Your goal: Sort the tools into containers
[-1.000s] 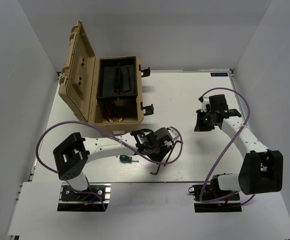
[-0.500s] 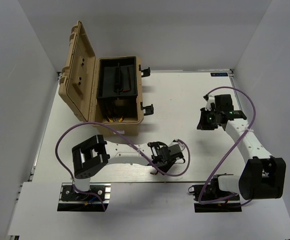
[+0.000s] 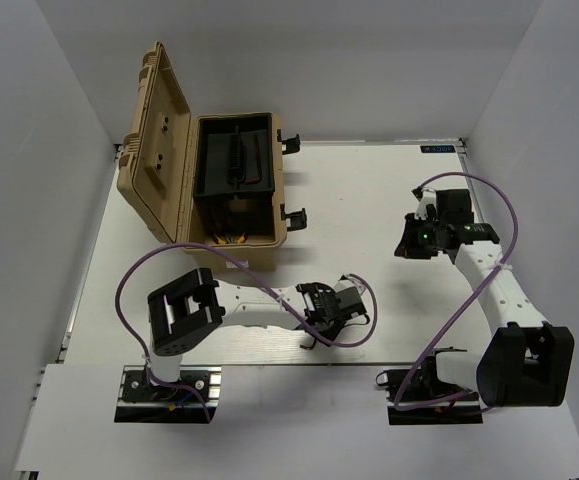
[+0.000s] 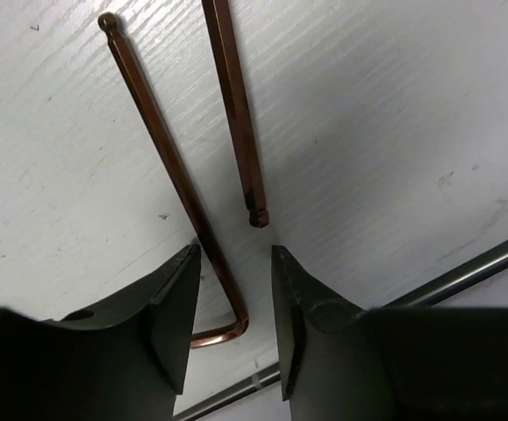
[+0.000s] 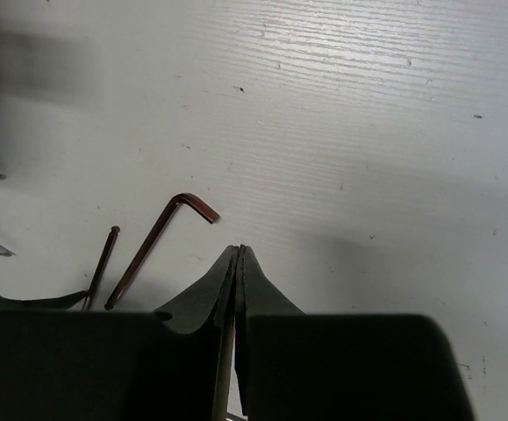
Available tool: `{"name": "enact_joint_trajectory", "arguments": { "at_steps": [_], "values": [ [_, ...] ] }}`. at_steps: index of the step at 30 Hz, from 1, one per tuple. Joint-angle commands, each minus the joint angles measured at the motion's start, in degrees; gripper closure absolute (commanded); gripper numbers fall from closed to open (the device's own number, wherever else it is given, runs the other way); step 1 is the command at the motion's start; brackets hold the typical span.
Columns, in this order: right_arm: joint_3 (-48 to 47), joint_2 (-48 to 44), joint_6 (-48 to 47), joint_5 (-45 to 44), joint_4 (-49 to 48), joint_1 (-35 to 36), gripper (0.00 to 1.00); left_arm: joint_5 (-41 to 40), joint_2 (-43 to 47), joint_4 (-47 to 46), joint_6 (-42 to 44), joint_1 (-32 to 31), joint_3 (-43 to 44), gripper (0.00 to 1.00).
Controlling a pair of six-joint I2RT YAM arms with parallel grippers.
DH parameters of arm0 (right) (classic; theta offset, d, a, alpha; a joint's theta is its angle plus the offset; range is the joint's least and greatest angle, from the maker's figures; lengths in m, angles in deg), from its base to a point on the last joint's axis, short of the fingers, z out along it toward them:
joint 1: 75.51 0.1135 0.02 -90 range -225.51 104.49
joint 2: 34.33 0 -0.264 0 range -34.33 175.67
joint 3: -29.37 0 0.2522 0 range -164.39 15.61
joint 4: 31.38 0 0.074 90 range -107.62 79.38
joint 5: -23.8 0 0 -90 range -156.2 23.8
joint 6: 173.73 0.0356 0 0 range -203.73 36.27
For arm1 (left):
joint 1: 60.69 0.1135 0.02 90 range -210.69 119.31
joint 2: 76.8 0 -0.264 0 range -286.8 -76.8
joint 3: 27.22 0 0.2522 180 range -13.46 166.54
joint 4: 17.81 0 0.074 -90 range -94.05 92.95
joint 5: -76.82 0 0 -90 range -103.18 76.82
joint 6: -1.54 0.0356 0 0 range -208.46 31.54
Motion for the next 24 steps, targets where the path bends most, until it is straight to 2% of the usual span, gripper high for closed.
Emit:
{"name": "enact_joint_trajectory", "arguments": {
  "at_steps": [1,2,5,8,12,19,21,24],
  "values": [
    [0.0,-1.6,0.5,1.6,-0.8,-0.7,0.96,1.5,-0.7,-1.8,-1.3,0.5,-2.9,0.53],
    [0.0,-1.6,0.6,1.8,-0.8,-0.7,0.96,2.1,-0.7,-1.8,-1.3,0.5,-3.5,0.55],
    [0.0,-1.8,0.6,2.0,-0.7,-1.0,0.96,2.8,-1.3,-3.0,-1.9,0.5,-4.9,0.7],
    [0.0,-1.8,0.6,2.6,-0.7,-1.2,0.96,3.3,-1.8,-3.0,-1.9,0.5,-5.6,0.81],
    [0.2,-2.0,0.6,3.1,-0.7,-1.5,0.96,0.9,-3.4,-2.0,-2.4,0.5,-6.1,0.9],
    [0.1,-2.2,0.6,4.1,-0.5,-1.9,0.96,-4.4,-3.9,1.4,-1.9,0.5,-5.0,1.0],
    [0.1,-2.1,0.4,4.6,-0.6,-2.0,0.96,-6.9,-2.1,3.3,-1.9,0.5,-4.3,1.0],
    [0.2,-1.9,0.3,5.7,-0.4,-2.1,0.89,-10.6,1.2,5.6,-1.9,0.5,-1.4,1.0]
  ]
}}
